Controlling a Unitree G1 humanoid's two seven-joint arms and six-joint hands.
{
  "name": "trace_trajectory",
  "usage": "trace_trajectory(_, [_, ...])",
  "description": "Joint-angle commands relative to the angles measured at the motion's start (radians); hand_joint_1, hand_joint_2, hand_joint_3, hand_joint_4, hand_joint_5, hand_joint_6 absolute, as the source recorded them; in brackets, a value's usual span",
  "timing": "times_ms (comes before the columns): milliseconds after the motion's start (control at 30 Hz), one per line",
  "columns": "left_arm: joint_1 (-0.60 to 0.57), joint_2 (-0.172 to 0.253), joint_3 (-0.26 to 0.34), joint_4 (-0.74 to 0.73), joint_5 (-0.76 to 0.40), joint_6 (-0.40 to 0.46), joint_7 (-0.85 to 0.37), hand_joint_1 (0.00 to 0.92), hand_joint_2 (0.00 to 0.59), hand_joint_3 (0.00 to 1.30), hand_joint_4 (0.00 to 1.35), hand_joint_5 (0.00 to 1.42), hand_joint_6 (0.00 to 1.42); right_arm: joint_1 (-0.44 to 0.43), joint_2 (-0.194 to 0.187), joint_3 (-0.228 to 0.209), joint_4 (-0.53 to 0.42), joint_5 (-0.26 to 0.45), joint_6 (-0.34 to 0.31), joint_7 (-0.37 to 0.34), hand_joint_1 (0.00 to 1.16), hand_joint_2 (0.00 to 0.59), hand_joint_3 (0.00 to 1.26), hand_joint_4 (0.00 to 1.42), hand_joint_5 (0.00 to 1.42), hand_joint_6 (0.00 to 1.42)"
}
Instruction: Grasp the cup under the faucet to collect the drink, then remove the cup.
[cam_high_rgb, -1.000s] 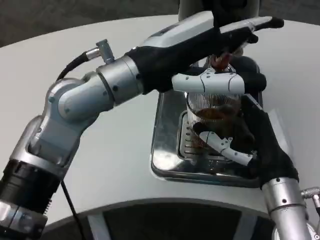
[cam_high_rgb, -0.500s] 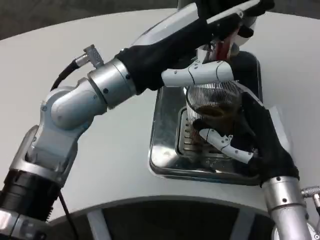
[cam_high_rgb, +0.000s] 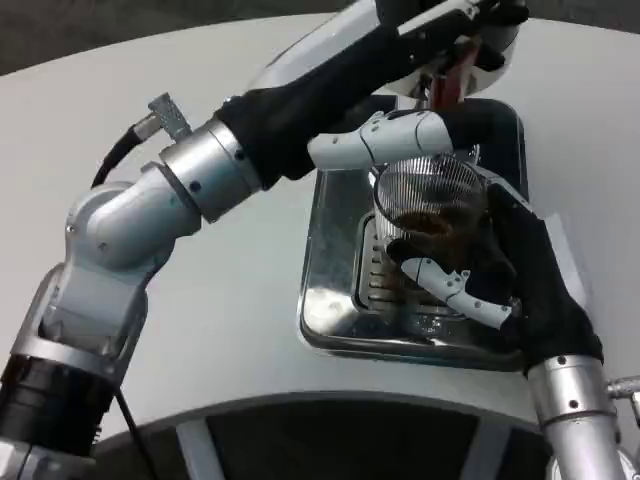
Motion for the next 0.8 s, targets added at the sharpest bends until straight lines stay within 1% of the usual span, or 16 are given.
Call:
trace_trajectory(33, [0.013, 0.001, 0.032, -0.033, -0.019, -0.006, 0.016, 0.000, 0.086, 0.08, 0.10, 0.23, 0.27, 0.028, 0.013, 0.004, -0.001, 0.001, 0.001, -0.001, 0.76, 0.251, 0.31, 0.36, 0.41, 0.40])
trace_trajectory(267, [0.017, -0.004, 0.057, -0.066, -0.036, 0.001, 0.019, 0.000, 0.092, 0.08, 0.12, 0.25, 0.27, 0.028, 0.018, 0.002, 0.001, 0.003, -0.006, -0.008, 0.76, 0.251, 0.33, 0.38, 0.44, 0.42])
trace_trajectory(433, [0.049, -0.001, 0.079, -0.120, -0.055, 0.015, 0.023, 0.000, 0.091, 0.10, 0.14, 0.26, 0.28, 0.032, 0.021, 0.000, 0.002, 0.002, -0.018, -0.021, 0.76, 0.251, 0.36, 0.41, 0.47, 0.45])
trace_trajectory(667, [0.147, 0.018, 0.115, -0.238, -0.076, 0.054, 0.024, 0.000, 0.096, 0.13, 0.18, 0.28, 0.32, 0.041, 0.022, -0.008, 0.001, 0.004, -0.036, -0.039, 0.75, 0.261, 0.40, 0.45, 0.50, 0.49])
trace_trajectory(800, [0.183, 0.029, 0.131, -0.275, -0.084, 0.078, 0.027, 0.000, 0.097, 0.13, 0.18, 0.28, 0.32, 0.044, 0.024, -0.012, -0.001, 0.004, -0.044, -0.044, 0.75, 0.261, 0.41, 0.46, 0.51, 0.49])
